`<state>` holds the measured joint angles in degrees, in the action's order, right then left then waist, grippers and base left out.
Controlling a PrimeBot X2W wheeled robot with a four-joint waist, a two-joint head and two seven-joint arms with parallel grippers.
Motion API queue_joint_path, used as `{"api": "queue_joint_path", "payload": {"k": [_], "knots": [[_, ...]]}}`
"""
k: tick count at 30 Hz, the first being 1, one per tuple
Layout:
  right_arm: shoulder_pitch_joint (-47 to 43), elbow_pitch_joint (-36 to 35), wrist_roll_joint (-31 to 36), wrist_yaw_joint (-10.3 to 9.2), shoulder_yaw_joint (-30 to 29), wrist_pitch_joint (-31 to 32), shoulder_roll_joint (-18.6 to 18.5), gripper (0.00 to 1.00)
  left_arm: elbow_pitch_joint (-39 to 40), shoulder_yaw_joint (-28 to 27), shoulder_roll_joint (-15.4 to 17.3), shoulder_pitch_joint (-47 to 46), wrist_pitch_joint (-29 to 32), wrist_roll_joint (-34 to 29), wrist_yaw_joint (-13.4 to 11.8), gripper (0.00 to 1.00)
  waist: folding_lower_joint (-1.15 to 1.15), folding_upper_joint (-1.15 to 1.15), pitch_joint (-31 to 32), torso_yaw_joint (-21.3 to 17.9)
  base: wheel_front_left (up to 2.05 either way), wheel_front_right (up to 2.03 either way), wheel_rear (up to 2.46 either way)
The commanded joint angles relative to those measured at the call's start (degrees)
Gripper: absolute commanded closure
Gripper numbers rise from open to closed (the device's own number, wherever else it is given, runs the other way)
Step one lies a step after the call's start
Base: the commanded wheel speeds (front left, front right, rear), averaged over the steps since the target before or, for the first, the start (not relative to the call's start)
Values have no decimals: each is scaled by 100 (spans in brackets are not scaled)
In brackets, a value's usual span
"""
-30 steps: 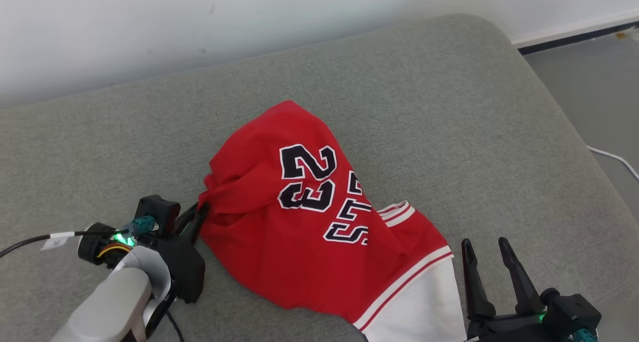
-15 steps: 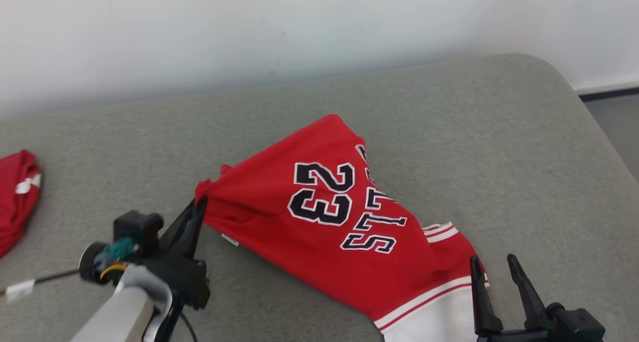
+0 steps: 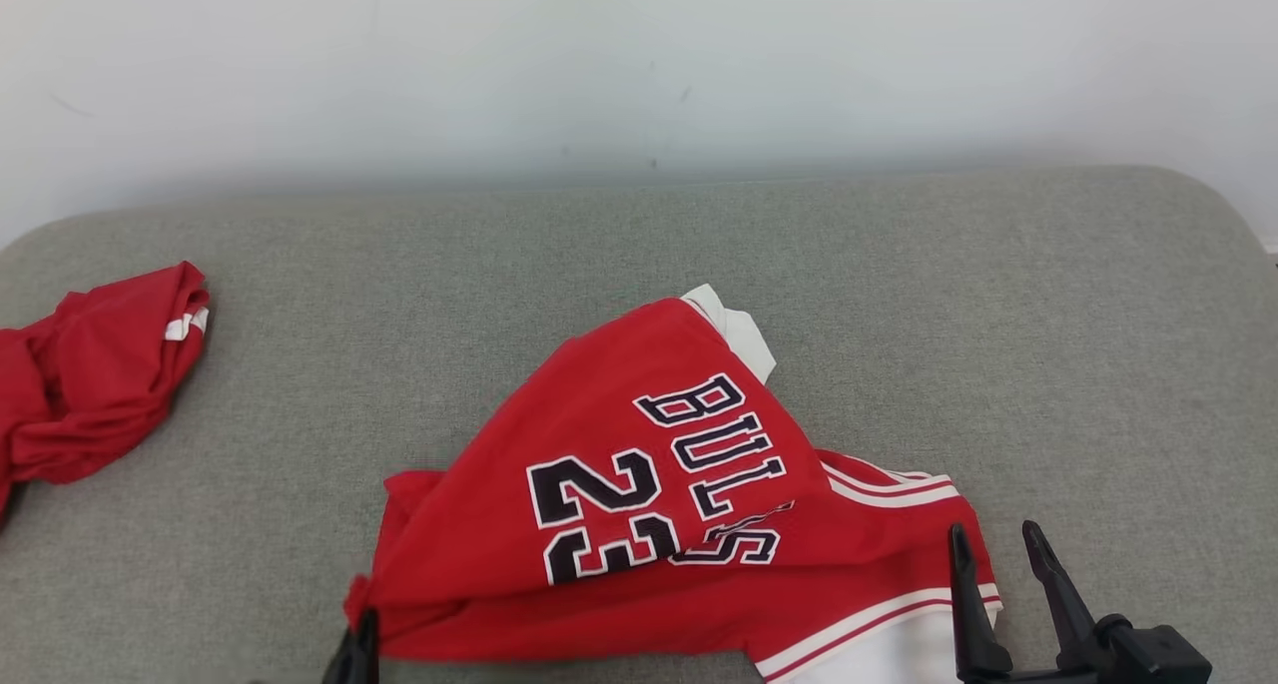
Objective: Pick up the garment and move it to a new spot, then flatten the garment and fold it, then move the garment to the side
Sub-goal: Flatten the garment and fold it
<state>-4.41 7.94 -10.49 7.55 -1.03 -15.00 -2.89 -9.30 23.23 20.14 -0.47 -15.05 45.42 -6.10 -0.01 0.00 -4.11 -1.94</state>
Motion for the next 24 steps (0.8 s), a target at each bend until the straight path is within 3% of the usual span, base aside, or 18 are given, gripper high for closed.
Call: {"api": "queue_joint_path", "payload": {"k": [1, 7, 8, 9, 10, 20, 24], "knots": [[18, 16, 25, -13, 10, -21, 5, 0, 43, -72, -113, 206, -20, -49, -17, 100, 1, 0, -15, -14, 0, 0, 0], [-48, 93, 67, -13, -44, -21, 6, 0, -50, -365, -379, 562, -21, -337, 66, 100, 1, 0, 49, -3, 0, 0, 0], [-60, 108, 82, -13, -57, -21, 5, 0, -41, -458, -411, 549, -21, -426, 83, 71, 1, 0, 73, 2, 0, 0, 0], [-71, 120, 96, -13, -64, -21, 4, 0, -29, -541, -444, 524, -21, -500, 104, 5, 1, 0, 89, 8, 0, 0, 0], [-74, 132, 102, -13, -75, -21, 3, 0, 6, -644, -481, 483, -21, -581, 130, 0, 1, 0, 102, 13, 0, 0, 0], [118, 368, 274, -13, -38, -17, 6, 0, 437, -1767, -933, 296, -22, -1495, 518, 0, 1, 0, 207, 53, 0, 0, 0], [276, 612, 391, -13, -135, -14, 4, 0, 507, -2114, -1059, 324, -21, -2225, 708, 0, 1, 0, 212, 45, 0, 0, 0]]}}
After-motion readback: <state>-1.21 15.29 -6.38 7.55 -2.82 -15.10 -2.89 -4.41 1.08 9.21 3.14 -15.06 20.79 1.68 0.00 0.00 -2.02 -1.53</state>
